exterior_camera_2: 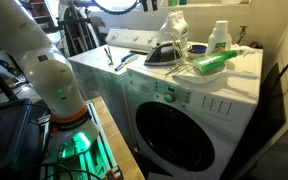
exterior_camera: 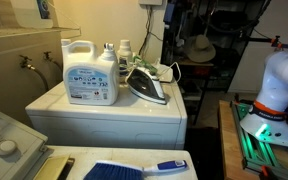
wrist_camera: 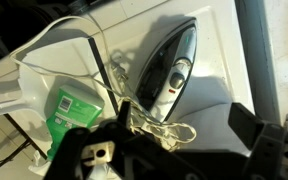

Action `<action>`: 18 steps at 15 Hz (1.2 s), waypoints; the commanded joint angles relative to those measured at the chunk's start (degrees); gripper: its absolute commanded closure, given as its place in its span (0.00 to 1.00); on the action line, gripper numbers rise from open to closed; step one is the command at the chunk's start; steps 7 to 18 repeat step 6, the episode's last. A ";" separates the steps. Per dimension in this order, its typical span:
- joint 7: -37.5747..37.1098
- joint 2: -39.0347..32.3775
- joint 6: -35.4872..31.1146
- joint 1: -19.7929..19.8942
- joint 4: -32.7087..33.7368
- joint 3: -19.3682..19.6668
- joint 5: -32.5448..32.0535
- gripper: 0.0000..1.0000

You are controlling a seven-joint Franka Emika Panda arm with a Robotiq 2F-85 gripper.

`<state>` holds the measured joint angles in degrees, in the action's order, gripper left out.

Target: Press the switch on the handle of the iron

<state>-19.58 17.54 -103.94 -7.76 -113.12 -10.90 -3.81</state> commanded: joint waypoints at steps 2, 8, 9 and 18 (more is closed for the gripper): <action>1.03 1.30 1.37 0.65 0.39 -0.20 0.75 0.00; 1.40 2.28 2.20 0.78 0.40 -0.08 0.94 0.00; 1.40 2.28 2.20 0.78 0.40 -0.08 0.94 0.00; 1.40 2.28 2.20 0.78 0.40 -0.08 0.94 0.00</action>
